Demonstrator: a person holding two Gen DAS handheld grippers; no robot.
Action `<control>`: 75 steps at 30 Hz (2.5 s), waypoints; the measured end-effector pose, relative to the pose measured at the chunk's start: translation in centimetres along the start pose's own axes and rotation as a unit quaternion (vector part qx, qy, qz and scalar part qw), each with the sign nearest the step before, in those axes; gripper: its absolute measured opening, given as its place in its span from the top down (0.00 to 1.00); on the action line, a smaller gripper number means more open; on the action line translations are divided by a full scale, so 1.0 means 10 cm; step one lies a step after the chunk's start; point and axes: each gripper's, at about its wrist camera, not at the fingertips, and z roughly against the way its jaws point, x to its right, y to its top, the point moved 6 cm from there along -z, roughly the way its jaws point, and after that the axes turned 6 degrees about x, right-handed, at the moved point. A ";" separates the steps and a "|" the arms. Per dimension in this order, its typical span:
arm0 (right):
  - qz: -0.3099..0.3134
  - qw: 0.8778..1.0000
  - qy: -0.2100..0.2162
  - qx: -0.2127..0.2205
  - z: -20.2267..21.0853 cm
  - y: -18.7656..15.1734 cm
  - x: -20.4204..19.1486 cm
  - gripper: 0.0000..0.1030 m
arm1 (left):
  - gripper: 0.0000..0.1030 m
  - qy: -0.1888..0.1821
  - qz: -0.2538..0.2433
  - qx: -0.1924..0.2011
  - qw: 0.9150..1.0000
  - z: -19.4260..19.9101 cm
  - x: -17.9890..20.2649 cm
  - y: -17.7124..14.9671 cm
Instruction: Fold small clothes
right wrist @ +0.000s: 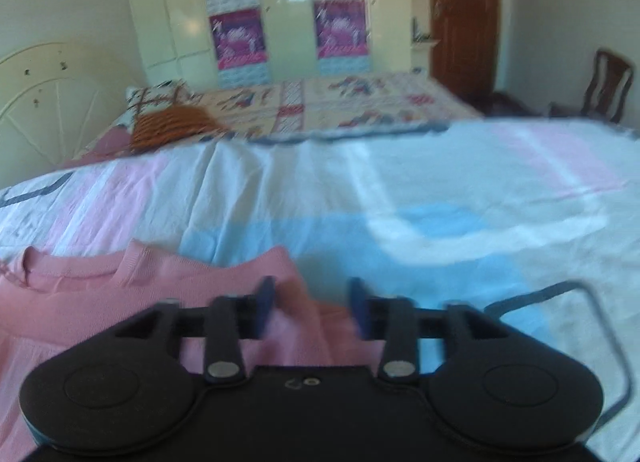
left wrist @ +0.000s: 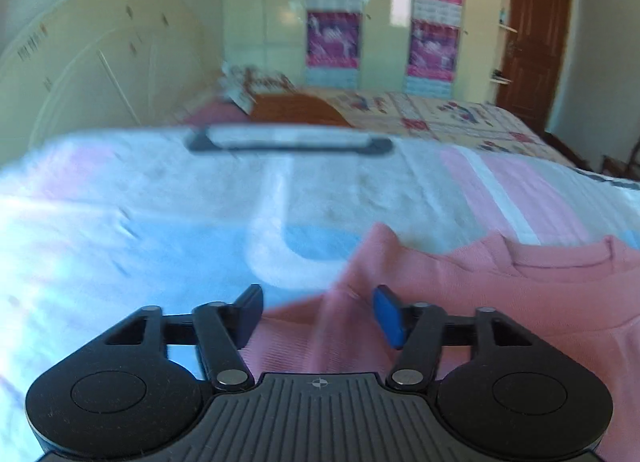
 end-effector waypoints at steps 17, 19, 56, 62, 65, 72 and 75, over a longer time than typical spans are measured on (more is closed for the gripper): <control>0.062 0.979 0.186 -0.057 0.01 -0.21 -1.65 0.97 | 0.60 -0.177 -0.012 -0.045 0.983 0.11 1.63 -0.06; 0.063 0.977 0.194 -0.061 0.00 -0.24 -1.65 0.98 | 0.60 -0.172 -0.023 -0.041 0.984 0.12 1.64 -0.05; 0.109 0.978 0.176 -0.029 0.71 -0.63 -1.59 0.89 | 0.59 -0.156 -0.036 -0.012 0.987 0.85 1.58 -0.52; 0.097 0.982 0.160 -0.035 0.70 -0.62 -1.49 0.92 | 0.56 -0.134 -0.010 -0.018 0.991 0.77 1.24 -0.48; 0.085 0.990 0.106 -0.038 0.67 -0.60 -1.10 0.90 | 0.52 -0.107 -0.003 -0.018 0.994 0.73 0.86 -0.52; -0.007 0.999 0.015 -0.050 0.71 -0.66 0.06 1.00 | 0.42 -0.057 -0.004 -0.016 0.998 0.69 0.31 -0.66; 0.005 0.999 0.015 -0.049 0.75 -0.65 0.00 0.97 | 0.42 -0.052 -0.010 -0.013 0.999 0.78 0.44 -0.61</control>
